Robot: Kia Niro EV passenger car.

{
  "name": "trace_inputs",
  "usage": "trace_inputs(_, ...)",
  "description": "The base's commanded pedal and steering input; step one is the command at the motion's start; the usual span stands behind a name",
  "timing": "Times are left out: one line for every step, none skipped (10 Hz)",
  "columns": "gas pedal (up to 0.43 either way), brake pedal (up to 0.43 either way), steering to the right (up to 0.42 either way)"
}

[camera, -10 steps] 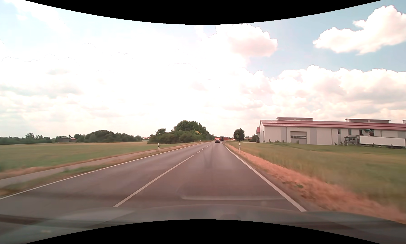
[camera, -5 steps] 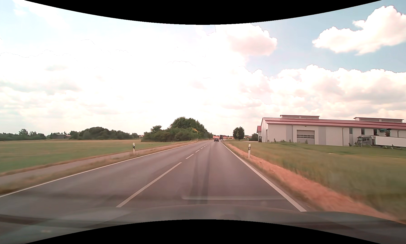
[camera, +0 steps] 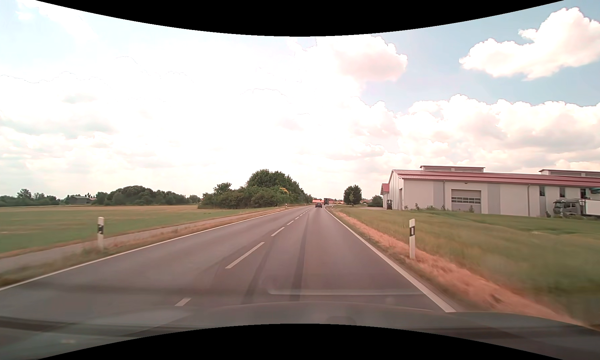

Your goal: Follow the waypoints while adhering to traffic rules and regulations

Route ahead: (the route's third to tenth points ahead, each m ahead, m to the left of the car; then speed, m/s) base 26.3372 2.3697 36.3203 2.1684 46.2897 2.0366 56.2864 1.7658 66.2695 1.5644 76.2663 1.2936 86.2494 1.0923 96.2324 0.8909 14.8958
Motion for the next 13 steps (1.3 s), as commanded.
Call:
trace_inputs(0.37,0.0,0.004)
trace_inputs(0.37,0.0,0.003)
trace_inputs(0.37,0.0,0.003)
trace_inputs(0.37,0.0,0.003)
trace_inputs(0.37,0.0,0.003)
trace_inputs(0.37,0.0,0.003)
trace_inputs(0.37,0.0,0.003)
trace_inputs(0.37,0.0,0.003)
trace_inputs(0.37,0.0,0.003)
trace_inputs(0.37,0.0,0.003)
trace_inputs(0.37,0.0,0.003)
trace_inputs(0.37,0.0,0.003)
trace_inputs(0.37,0.0,0.003)
